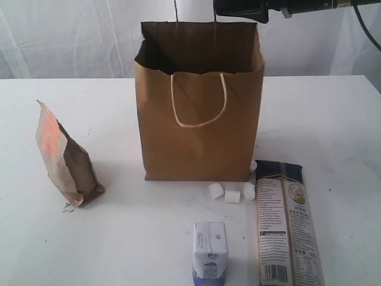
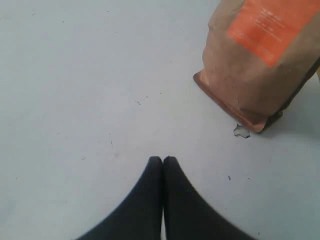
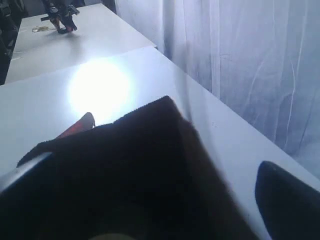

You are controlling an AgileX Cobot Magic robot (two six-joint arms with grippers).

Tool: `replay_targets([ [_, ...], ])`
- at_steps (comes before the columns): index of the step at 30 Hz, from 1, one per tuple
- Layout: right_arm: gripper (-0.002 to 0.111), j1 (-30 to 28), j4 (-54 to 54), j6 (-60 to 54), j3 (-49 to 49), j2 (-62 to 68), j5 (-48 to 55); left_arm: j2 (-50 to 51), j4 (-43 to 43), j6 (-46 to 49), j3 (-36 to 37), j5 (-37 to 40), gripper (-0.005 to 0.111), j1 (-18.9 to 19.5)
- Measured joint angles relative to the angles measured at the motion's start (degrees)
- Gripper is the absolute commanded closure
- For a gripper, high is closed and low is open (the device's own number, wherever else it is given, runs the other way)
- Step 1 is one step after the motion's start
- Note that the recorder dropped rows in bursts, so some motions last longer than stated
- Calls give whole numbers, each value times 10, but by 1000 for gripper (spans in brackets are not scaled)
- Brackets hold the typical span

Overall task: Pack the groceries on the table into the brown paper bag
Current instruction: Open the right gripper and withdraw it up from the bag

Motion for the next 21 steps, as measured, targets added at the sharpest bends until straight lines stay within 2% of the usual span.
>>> replay_targets([
  [16, 3, -1, 0, 26, 0, -11, 0, 0, 0, 0, 0, 0, 107, 0],
  [21, 3, -26, 0, 34, 0, -51, 0, 0, 0, 0, 0, 0, 107, 0],
])
